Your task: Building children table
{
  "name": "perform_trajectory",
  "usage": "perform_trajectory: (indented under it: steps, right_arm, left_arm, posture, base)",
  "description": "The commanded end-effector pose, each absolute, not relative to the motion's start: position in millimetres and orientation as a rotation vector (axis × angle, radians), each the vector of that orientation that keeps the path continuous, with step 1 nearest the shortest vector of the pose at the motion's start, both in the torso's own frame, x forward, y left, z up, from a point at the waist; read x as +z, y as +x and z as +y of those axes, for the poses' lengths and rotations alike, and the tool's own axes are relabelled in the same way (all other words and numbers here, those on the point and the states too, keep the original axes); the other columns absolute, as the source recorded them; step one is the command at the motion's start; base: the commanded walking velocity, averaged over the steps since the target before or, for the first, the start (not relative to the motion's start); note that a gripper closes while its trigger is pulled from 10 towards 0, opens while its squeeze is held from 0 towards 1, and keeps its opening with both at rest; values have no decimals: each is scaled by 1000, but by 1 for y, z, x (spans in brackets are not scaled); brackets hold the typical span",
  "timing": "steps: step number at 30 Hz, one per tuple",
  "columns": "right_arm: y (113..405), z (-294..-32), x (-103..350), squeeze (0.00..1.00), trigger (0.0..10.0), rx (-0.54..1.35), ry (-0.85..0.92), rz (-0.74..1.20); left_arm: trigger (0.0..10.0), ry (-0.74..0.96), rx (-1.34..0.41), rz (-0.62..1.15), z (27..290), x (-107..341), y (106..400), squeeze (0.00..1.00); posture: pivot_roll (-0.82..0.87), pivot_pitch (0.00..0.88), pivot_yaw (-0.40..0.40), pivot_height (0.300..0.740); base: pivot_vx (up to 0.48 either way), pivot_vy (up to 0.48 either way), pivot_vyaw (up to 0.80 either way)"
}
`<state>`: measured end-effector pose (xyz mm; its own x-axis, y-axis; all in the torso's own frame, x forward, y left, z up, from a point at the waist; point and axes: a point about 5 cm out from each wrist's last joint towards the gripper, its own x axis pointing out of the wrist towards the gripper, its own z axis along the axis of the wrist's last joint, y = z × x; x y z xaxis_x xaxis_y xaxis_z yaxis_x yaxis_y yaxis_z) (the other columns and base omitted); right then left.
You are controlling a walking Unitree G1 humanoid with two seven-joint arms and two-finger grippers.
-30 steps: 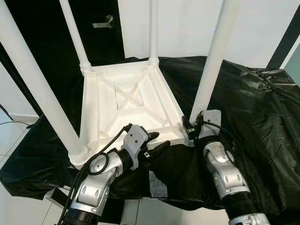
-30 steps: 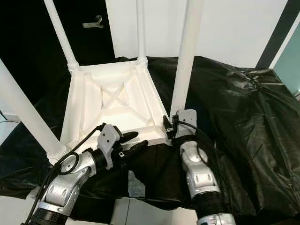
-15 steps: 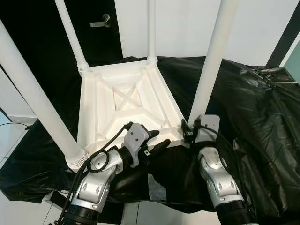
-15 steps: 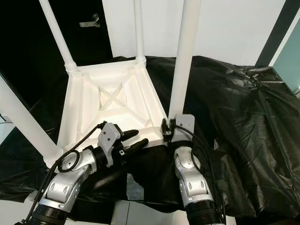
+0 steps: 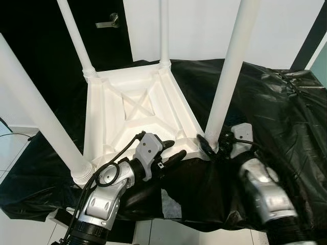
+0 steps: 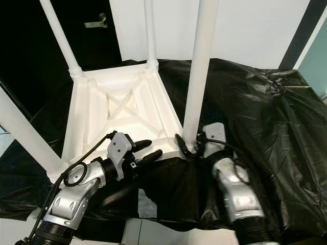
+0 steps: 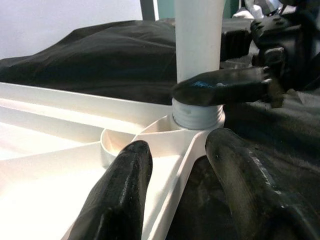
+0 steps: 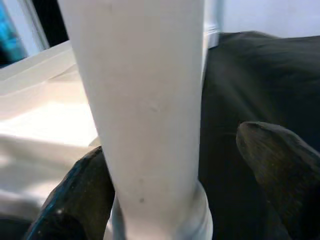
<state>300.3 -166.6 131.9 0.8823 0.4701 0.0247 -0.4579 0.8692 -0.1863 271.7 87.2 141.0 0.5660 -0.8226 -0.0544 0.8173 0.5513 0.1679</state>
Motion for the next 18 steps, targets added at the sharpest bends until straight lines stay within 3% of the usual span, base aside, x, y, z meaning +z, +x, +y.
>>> perform_trajectory:
  steps: [1, 5, 6, 7, 9, 18]
  right_arm:
    - [303, -163, 132, 0, 10000, 556, -174, -65]
    - [313, -158, 136, 0, 10000, 645, -203, -54]
    - [316, -156, 135, 0, 8510, 684, -206, -39]
    - [316, -156, 135, 0, 8510, 684, -206, -39]
    - [320, -149, 132, 0, 0, 767, -261, -13]
    - [320, -144, 128, 0, 0, 818, -243, 2]
  left_arm:
    - [10000, 190, -939, -30, 88, 139, 274, 0]
    - [10000, 189, -938, -35, 87, 140, 275, 0]
    - [10000, 188, -936, -38, 86, 140, 276, 0]
    - [10000, 188, -936, -38, 86, 140, 276, 0]
    - [10000, 189, -920, -47, 87, 141, 277, 0]
    - [10000, 176, -897, -55, 88, 142, 278, 0]
  posture:
    - [6, 0, 13, 740]
    - [12, 0, 4, 740]
    - [17, 0, -1, 740]
    - [17, 0, -1, 740]
    - [30, 0, -12, 740]
    - [40, 0, -28, 740]
  base:
    - [0, 0, 0]
    - [0, 0, 0]
    - [0, 0, 0]
    - [0, 0, 0]
    - [0, 0, 0]
    - [0, 0, 0]
